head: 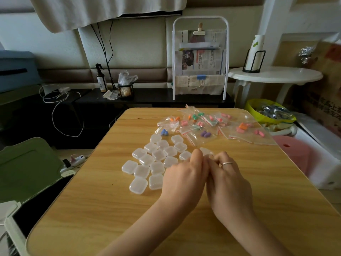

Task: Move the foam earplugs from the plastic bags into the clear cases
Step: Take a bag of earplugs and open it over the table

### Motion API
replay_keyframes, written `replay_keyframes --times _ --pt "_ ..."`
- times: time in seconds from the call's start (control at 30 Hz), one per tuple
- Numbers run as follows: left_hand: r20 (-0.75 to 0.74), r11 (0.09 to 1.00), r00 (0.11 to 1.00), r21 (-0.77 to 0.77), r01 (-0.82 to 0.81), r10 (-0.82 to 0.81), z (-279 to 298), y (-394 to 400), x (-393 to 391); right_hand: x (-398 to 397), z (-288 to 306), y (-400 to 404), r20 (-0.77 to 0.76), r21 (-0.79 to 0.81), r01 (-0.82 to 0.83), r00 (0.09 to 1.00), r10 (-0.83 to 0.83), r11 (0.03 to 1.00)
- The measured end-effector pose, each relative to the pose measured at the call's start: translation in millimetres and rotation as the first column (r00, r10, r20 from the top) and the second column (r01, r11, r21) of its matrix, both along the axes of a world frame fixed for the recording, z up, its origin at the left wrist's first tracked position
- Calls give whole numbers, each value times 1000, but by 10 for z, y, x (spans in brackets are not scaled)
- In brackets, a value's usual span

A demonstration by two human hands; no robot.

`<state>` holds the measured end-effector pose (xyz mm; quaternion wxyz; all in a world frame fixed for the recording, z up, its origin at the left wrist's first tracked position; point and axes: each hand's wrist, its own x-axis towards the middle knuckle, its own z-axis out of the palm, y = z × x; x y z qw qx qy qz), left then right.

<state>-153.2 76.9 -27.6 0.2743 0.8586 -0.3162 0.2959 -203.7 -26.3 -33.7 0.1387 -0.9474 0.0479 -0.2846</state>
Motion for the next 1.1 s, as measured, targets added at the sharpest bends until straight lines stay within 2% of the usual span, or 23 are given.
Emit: replay_keyframes --times 0.07,0.1,0.17,0.2,0.23,0.3,0.37,0.43,0.5,0.57,0.73,0.83,0.97,1.03,1.1 --pt "140 999 990 39 6 -12 -40 -18 -16 51 -3 -63 -149 161 -66 985 91 985" --pt "194 999 981 51 20 -29 -46 -14 -18 70 -15 -104 -174 263 -107 972 156 959" --pt "237 996 969 72 59 -75 -48 0 -11 129 -27 -171 -140 413 -186 954 264 891" --pt "212 994 972 74 86 -100 -46 9 -10 154 -8 -190 -100 460 -233 945 311 857" --pt "152 994 982 45 103 -108 -20 13 -27 174 -1 -211 -55 500 -273 937 345 822" --pt "-92 987 991 -134 88 -101 61 5 -64 180 4 -246 23 578 -311 930 366 755" --pt "-349 940 928 -342 -1 -126 95 11 1 175 35 -262 73 683 -323 923 378 655" --pt "-493 863 853 -492 -114 -169 145 65 133 157 51 -250 110 777 -339 902 417 531" --pt "-593 784 742 -602 -153 -311 182 118 234 144 63 -234 119 814 -341 890 439 471" --pt "-642 718 616 -675 -170 -457 207 150 259 132 72 -225 115 804 -355 880 460 478" --pt "-628 644 497 -746 -168 -598 202 186 237 148 43 -233 90 760 -373 872 482 533" --pt "-615 577 400 -785 -225 -680 189 193 238 181 8 -230 110 689 -386 892 438 613" --pt "-606 545 325 -795 -265 -726 179 163 227 170 -26 -234 223 530 -328 944 245 782" --pt "-617 556 312 -786 -269 -722 171 157 232 155 -44 -235 274 493 -336 935 224 802" --pt "-665 621 349 -745 -243 -661 162 167 244 155 -63 -253 292 516 -328 936 197 791"
